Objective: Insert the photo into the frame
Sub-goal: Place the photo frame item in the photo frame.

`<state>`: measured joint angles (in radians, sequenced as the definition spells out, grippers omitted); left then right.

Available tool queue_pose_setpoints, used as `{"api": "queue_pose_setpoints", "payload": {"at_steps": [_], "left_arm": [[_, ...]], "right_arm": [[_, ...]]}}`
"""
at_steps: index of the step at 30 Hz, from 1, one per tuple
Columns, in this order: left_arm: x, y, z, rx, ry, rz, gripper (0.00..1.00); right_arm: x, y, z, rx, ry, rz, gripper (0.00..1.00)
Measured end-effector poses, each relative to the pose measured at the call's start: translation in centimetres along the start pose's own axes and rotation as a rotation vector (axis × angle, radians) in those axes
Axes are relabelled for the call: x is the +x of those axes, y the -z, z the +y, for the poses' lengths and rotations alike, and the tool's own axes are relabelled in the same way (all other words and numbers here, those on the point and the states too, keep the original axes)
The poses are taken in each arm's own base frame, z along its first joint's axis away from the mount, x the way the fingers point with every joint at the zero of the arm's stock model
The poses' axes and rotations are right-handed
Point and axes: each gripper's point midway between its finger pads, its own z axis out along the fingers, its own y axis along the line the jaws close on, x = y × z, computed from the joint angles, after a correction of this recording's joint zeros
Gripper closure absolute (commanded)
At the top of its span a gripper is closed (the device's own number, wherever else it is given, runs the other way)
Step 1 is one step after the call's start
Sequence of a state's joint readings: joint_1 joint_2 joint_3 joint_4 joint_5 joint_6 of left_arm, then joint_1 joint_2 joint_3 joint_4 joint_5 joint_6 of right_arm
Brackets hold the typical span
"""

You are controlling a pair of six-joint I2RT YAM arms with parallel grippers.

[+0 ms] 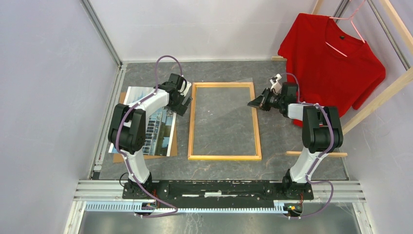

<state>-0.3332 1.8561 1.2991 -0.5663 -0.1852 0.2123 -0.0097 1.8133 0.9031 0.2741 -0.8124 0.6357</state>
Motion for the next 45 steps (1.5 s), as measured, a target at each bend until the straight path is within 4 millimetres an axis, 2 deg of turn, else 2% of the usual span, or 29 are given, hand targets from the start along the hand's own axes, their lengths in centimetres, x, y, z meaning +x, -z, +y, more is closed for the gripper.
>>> {"api": "queue_pose_setpoints", "payload": {"at_steps": [6,21,27,38,45], "left_arm": [[0.0,0.0,0.0,0.0,0.0,0.0,0.0],[-0.1,-0.2,-0.3,0.005,-0.004,-0.004,0.0],[0.3,-1.9,-1.5,0.02,-0.027,0.017,0.0],[-0.6,-2.2,-1.9,0.018,-0.033,-0.011,0.0],[-0.8,-2.1,-2.4,0.02,-0.043,-0.021,0.0]], "right_arm": [[-0.1,0.5,-0.8,0.022,-0.012,0.004,1.0],[-0.2,0.1,-0.6,-0.016,-0.036,0.019,1.0],[-0.5,-0.2,-0.1,-0.053,-0.052,0.015,1.0],[-1.1,-0.7,1.0,-0.128,-0.09,-0.004,1.0],[-0.6,-1.1,1.7,-0.172,-0.13,-0.009,1.0]]}}
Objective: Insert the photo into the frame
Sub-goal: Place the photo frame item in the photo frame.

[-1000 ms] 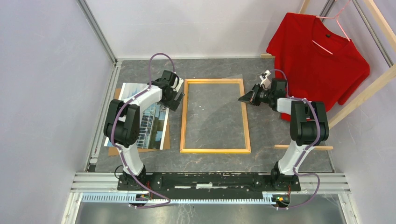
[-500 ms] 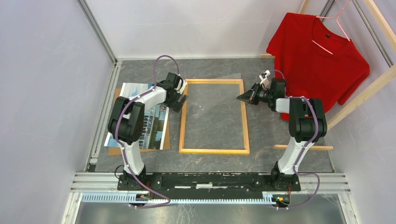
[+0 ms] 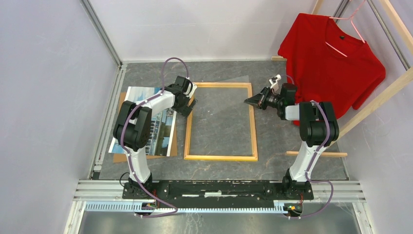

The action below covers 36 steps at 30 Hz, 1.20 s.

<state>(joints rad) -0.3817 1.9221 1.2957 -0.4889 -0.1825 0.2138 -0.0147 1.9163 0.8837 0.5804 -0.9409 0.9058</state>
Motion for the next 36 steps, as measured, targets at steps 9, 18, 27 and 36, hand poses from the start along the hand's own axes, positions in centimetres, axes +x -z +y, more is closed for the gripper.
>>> {"api": "queue_pose_setpoints", "payload": {"at_steps": [9,18,27,36], "left_arm": [[-0.1,0.0,-0.1,-0.002,-0.007,-0.002,0.0],[0.0,0.0,-0.1,0.007,-0.005,-0.001,0.01],[0.7,-0.1,0.0,0.083,0.032,0.014,0.03],[1.8,-0.1,0.2,0.158,0.076,0.037,0.03]], "right_arm": [[1.0,0.2,2.0,-0.094,-0.102,-0.042,1.0],[0.9,0.0,5.2,-0.199,-0.155,-0.063,1.0],[1.4,-0.1,6.8,-0.233,-0.199,-0.068,1.0],[2.0,-0.2,8.1,-0.24,-0.171,-0.05,1.0]]}}
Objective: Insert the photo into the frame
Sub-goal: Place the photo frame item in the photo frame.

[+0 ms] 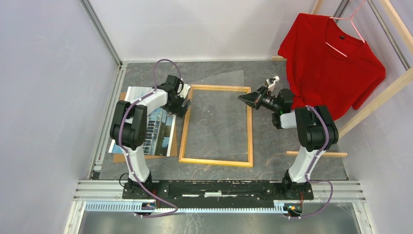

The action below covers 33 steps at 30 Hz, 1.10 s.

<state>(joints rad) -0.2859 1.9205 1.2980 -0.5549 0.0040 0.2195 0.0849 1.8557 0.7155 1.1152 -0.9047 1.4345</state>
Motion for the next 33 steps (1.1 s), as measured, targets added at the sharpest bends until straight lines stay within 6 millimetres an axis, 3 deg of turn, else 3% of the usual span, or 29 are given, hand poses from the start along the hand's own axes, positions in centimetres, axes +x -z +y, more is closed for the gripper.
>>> {"api": "queue_pose_setpoints", "payload": {"at_steps": [9,21,33], "left_arm": [[0.7,0.3,-0.1,0.008,-0.009,0.007,0.04],[1.3,0.4,-0.1,0.009,-0.01,0.015,0.04],[1.2,0.4,-0.2,0.014,-0.011,0.013,0.04]], "right_arm": [[0.1,0.3,-1.7,0.073,0.0,-0.014,1.0],[0.6,1.8,-6.4,0.243,-0.018,-0.042,1.0],[0.8,2.7,-8.8,0.335,-0.012,-0.048,1.0]]}}
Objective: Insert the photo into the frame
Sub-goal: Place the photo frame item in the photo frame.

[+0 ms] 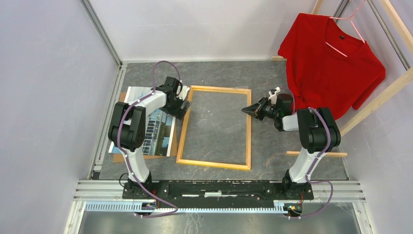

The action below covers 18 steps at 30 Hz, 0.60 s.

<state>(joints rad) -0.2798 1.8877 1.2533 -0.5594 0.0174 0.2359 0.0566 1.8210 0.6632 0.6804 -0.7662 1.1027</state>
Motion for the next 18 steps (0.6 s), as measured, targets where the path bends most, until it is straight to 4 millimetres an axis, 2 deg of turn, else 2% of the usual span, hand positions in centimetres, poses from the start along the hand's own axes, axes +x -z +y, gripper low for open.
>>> {"api": "queue_pose_setpoints", "payload": {"at_steps": [9,18], "left_arm": [[0.0,0.0,-0.2,0.01,-0.001,-0.001,0.04],[0.1,-0.1,-0.3,0.011,-0.002,-0.006,0.05]], "right_arm": [[0.2,-0.1,-1.5,0.053,0.001,-0.001,1.0],[0.3,-0.1,-1.6,0.059,-0.001,0.0,0.99]]}}
